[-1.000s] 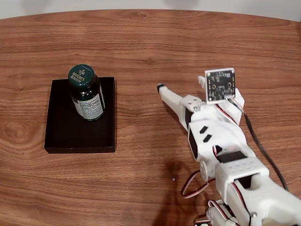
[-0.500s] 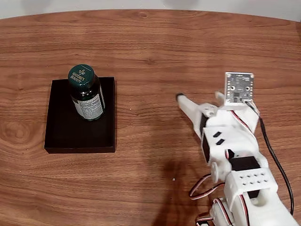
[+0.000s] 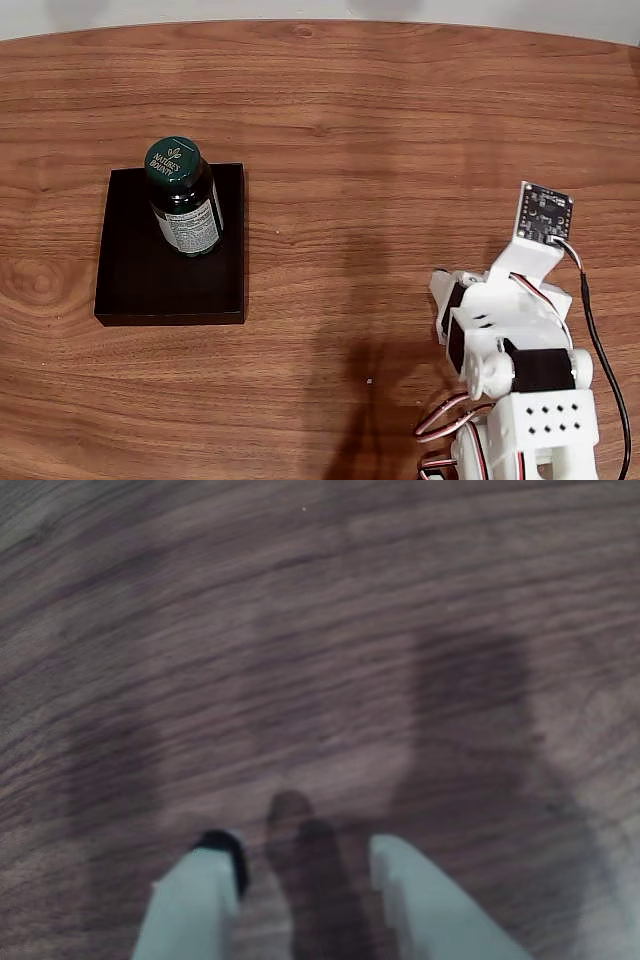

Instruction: Pick up the pill bottle and place it in the black box.

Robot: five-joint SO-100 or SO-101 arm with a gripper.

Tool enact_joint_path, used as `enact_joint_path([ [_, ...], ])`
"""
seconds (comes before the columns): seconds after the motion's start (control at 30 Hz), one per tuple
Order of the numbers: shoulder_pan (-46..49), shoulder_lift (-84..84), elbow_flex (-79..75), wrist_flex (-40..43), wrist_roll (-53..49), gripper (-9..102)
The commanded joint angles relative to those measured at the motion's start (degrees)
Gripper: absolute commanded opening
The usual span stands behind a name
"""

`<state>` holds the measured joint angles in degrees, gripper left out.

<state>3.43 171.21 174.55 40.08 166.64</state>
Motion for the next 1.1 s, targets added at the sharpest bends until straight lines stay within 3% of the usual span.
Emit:
enact_joint_path([
  [0.0,-1.76,8.70,-0.97,8.96,-3.16,4],
  [0.23,-2.72,16.17,-0.97,21.45,-8.70,0],
  [0.7,-2.64,18.37,-0.97,29.88,-17.05,0],
  [1.07,-3.34,20.13,-0.97,36.65,-9.84,0],
])
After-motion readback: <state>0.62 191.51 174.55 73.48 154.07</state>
